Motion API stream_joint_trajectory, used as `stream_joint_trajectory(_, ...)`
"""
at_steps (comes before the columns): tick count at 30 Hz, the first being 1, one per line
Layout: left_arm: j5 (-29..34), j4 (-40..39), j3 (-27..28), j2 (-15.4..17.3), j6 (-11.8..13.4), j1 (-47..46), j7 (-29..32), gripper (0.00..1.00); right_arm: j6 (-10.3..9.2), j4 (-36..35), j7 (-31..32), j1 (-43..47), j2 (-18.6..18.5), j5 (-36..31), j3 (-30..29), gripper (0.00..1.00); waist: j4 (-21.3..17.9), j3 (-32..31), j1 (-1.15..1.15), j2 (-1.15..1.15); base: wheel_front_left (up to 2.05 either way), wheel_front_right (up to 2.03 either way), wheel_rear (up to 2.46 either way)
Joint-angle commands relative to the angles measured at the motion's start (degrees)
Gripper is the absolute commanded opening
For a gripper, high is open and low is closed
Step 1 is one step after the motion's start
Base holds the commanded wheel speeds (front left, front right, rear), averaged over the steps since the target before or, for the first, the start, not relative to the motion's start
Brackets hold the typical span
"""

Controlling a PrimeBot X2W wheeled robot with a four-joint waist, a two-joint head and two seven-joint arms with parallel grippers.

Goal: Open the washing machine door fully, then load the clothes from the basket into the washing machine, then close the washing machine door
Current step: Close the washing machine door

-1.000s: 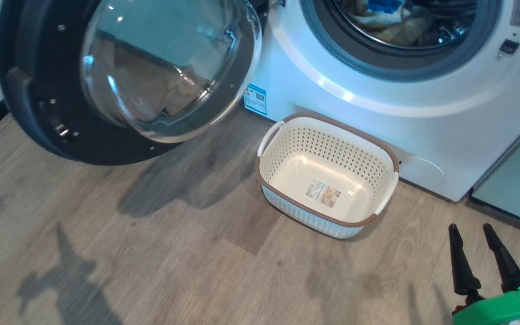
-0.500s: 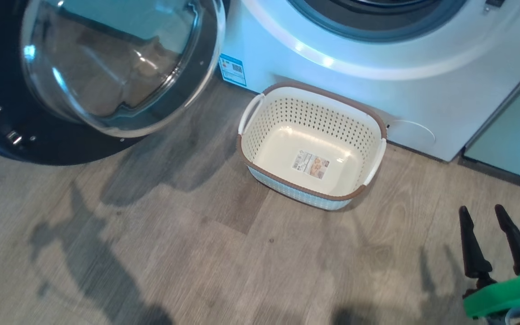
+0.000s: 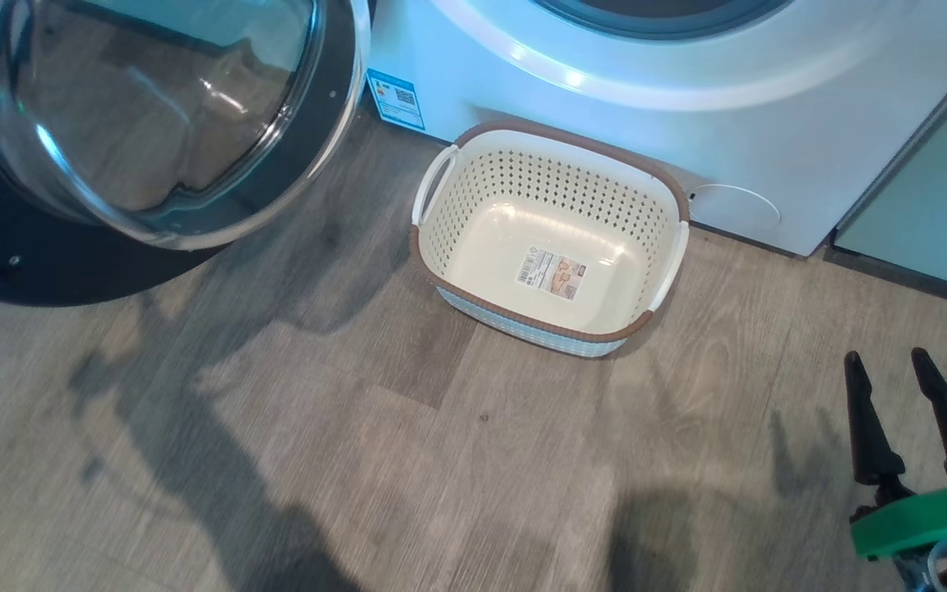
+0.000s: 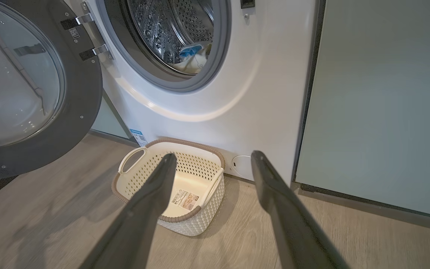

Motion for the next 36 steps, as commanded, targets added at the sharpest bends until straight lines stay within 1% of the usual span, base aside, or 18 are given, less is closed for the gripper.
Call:
stream_joint_trajectory(1, 0.35, -1.53, -0.02, 4.00, -0.23, -1.31, -0.20, 0.00, -0.16, -1.84, -0.55, -1.88, -1.61, -0.43, 0.99, 1.00, -0.15, 0.09, 0.00, 0.00, 0.00, 0.00, 0.00)
stream_joint_trajectory(4, 0.45, -0.89, -0.21, 4.03, -0.28, -1.96, -0.50, 0.00, -0.16, -1.81, -0.55, -2.17, -1.65, -0.37, 1.02, 1.00, -0.49, 0.19, 0.00, 0.00, 0.00, 0.00, 0.00)
stream_joint_trajectory(8, 1.81, 0.15, -1.77, 3.55, 0.76, -3.04, -0.62, 0.00, -0.16, -1.79, -0.55, -2.34, -1.77, -0.32, 0.99, 1.00, -0.64, 0.34, 0.00, 0.00, 0.00, 0.00, 0.00)
stream_joint_trajectory(15, 2.66, 1.16, -3.69, 2.75, 0.07, -4.35, 1.89, 0.00, -0.16, -1.57, -0.55, -2.39, -1.32, -0.57, 0.91, 1.00, -0.73, -0.19, 0.00, 0.00, 0.00, 0.00, 0.00)
stream_joint_trajectory(23, 2.75, 1.37, -5.54, 1.60, -1.10, -3.82, 6.76, 0.00, -0.16, -0.99, -0.55, -1.44, -0.04, -0.56, 0.89, 1.00, -0.52, -2.53, 0.00, 0.00, 0.00, 0.00, 0.00)
stream_joint_trajectory(26, 3.51, 0.85, -7.22, 0.74, -1.37, -2.93, 8.85, 0.00, -0.16, -0.86, -0.55, -1.17, 0.37, -0.48, 0.88, 1.00, -0.49, -3.51, 0.00, 0.00, 0.00, 0.00, 0.00)
stream_joint_trajectory(31, 3.43, -0.07, -8.50, -0.68, -1.54, -1.48, 11.16, 0.00, -0.16, -0.65, -0.55, -0.51, 1.00, -0.40, 0.97, 1.00, -0.45, -5.13, 0.00, 0.00, 0.00, 0.00, 0.00)
stream_joint_trajectory(36, 2.42, -3.54, -10.00, -2.17, -1.58, 1.04, 14.40, 0.00, -0.16, -0.47, -0.55, 0.62, 1.88, -0.18, 0.75, 1.00, -0.20, -7.15, 0.00, 0.00, 0.00, 0.00, 0.00)
